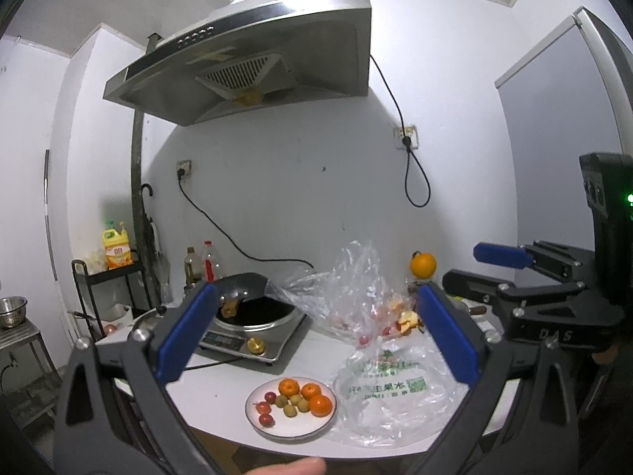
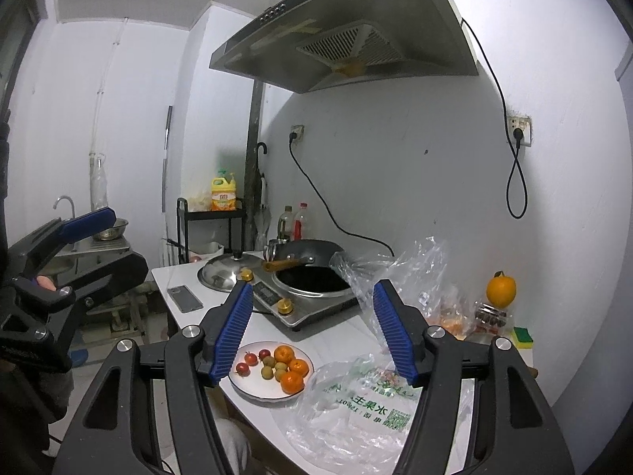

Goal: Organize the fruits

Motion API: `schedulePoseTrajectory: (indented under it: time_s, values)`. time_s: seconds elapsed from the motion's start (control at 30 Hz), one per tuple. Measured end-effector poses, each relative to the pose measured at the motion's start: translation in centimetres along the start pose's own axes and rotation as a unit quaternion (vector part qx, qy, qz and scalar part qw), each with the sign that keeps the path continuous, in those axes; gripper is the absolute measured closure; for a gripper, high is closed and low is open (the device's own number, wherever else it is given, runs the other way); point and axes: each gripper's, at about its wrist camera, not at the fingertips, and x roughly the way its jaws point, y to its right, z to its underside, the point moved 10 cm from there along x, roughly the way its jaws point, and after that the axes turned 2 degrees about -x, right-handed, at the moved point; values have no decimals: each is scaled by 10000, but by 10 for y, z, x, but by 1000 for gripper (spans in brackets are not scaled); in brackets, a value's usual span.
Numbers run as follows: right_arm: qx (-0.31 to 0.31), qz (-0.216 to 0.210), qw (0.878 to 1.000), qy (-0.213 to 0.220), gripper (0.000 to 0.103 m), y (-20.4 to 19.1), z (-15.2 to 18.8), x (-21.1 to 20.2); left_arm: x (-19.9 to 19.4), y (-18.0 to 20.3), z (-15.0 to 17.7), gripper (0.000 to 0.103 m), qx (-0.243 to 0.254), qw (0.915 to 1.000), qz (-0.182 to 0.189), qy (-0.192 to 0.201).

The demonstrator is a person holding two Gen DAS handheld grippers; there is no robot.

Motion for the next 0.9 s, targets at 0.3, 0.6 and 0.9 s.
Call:
schedulePoseTrajectory:
  time_s: [0.3, 0.6, 0.9]
  values:
    - [6, 21, 10000, 4, 36, 1, -2, 1, 2, 1, -1, 1, -20, 10000, 50, -8]
    - [10, 25, 10000, -46, 36, 6, 0, 5, 4, 2, 0, 1, -32, 10000, 62, -29]
    - [-19, 36, 10000, -70, 36, 6, 3, 8, 4, 2, 0, 1, -34, 10000, 59, -30]
